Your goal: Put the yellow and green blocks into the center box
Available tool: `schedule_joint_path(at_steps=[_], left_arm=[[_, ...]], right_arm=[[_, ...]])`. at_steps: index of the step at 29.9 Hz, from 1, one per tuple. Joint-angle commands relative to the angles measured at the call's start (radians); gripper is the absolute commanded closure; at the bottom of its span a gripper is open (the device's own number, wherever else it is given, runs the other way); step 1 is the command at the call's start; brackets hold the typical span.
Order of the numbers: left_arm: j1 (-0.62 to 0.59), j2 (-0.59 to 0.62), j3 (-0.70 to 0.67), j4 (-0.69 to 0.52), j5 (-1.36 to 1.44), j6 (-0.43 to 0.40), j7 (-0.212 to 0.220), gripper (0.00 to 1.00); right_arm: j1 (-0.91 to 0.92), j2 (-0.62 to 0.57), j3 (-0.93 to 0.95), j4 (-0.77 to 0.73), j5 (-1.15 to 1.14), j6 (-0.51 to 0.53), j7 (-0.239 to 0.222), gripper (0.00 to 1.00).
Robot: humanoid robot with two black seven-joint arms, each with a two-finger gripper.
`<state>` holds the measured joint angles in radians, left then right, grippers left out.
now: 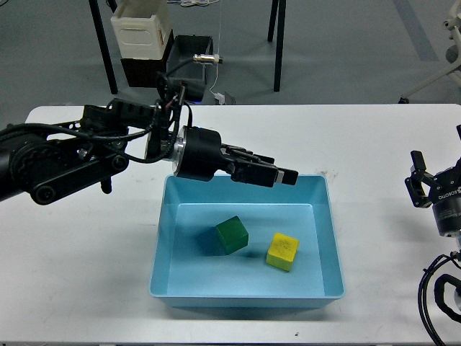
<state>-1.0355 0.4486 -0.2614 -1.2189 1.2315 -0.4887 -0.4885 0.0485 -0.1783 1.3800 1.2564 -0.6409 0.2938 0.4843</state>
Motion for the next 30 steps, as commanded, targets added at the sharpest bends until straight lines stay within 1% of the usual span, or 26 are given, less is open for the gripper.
schedule_joint_path(at_steps=[1, 3, 6, 8, 9, 11, 13, 18, 21, 23, 26, 30], left_arm=[[0.148, 0.013, -0.146, 0.002, -0.196, 0.000, 0.000, 0.00], [0.216, 0.012, -0.218, 0.001, -0.217, 0.000, 0.000, 0.00], [0.343, 0.001, -0.358, -0.005, -0.263, 0.116, 0.000, 0.00], [0.422, -0.008, -0.429, -0.007, -0.338, 0.169, 0.000, 0.00], [0.451, -0.019, -0.453, -0.007, -0.401, 0.180, 0.000, 0.00], [0.509, -0.015, -0.467, -0.025, -0.536, 0.167, 0.000, 0.00], [0.569, -0.007, -0.473, -0.069, -0.706, 0.156, 0.000, 0.00], [0.621, 0.016, -0.504, -0.079, -1.117, 0.182, 0.000, 0.00], [0.676, 0.021, -0.576, -0.079, -1.433, 0.209, 0.000, 0.00], [0.724, 0.021, -0.620, -0.076, -1.596, 0.206, 0.000, 0.00], [0.793, 0.019, -0.630, -0.088, -1.722, 0.184, 0.000, 0.00], [0.905, -0.005, -0.642, -0.146, -1.735, 0.093, 0.000, 0.00]], right_arm=[[0.039, -0.009, -0.018, 0.006, 0.223, 0.074, -0.088, 0.00], [0.054, -0.009, -0.018, 0.006, 0.294, 0.085, -0.133, 0.00], [0.094, -0.007, -0.025, 0.005, 0.400, 0.088, -0.200, 0.00], [0.097, 0.000, -0.029, 0.006, 0.478, 0.091, -0.236, 0.00], [0.097, 0.002, -0.030, 0.006, 0.525, 0.093, -0.243, 0.00], [0.093, 0.003, -0.032, 0.008, 0.587, 0.093, -0.243, 0.00], [0.090, 0.010, -0.030, 0.009, 0.619, 0.094, -0.243, 0.00], [0.064, 0.036, -0.029, 0.041, 0.639, 0.093, -0.245, 0.00], [0.027, 0.039, -0.029, 0.077, 0.725, 0.093, -0.247, 0.00], [0.004, 0.039, -0.029, 0.081, 0.774, 0.093, -0.248, 0.00], [-0.024, 0.043, -0.029, 0.083, 0.811, 0.093, -0.248, 0.00], [-0.071, 0.072, -0.029, 0.109, 0.852, 0.093, -0.250, 0.00]])
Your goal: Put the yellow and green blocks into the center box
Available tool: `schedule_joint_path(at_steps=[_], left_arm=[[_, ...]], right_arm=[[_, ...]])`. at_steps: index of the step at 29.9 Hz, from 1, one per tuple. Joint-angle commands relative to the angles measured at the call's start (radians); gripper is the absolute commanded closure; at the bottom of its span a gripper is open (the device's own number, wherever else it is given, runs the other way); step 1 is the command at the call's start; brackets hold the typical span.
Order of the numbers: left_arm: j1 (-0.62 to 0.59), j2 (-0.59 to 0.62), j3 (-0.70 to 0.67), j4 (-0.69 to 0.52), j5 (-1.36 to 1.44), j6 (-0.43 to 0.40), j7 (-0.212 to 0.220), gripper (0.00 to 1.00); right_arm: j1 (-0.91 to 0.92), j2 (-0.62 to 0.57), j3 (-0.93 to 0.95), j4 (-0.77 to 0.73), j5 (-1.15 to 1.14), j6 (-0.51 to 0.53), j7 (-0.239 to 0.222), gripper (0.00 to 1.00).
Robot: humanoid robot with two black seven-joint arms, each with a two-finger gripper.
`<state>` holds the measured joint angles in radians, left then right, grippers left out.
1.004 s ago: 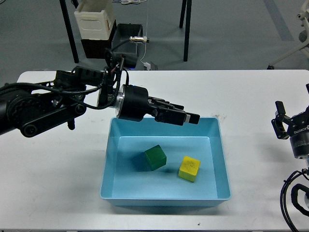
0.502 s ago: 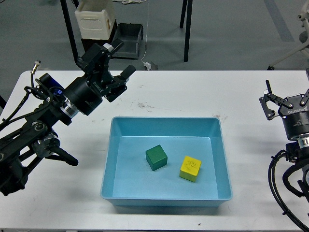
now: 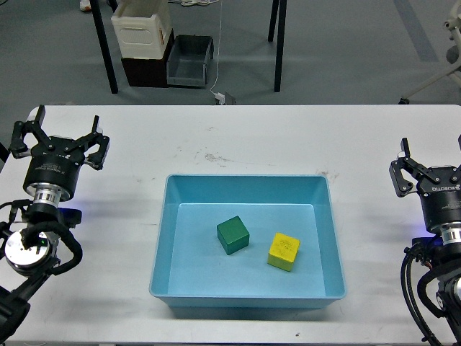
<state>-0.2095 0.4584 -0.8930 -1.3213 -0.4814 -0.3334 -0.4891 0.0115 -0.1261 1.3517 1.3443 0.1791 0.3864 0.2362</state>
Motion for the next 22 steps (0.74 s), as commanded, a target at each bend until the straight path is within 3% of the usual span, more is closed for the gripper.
schedule_joint_path(at_steps=[1, 6, 22], left_arm=[[0.114, -0.018, -0.015, -0.070, -0.020, -0.072, 0.000, 0.00], [0.222, -0.009, -0.021, -0.173, -0.020, -0.155, 0.000, 0.00], [0.263, -0.023, -0.009, -0.194, -0.045, -0.135, 0.000, 0.00]], right_arm=[[-0.051, 0.026, 0.001, 0.039, 0.051, -0.001, -0.003, 0.00], [-0.096, 0.031, -0.002, 0.091, 0.076, -0.003, -0.003, 0.00], [-0.139, 0.031, 0.001, 0.087, 0.074, 0.002, -0.002, 0.00]])
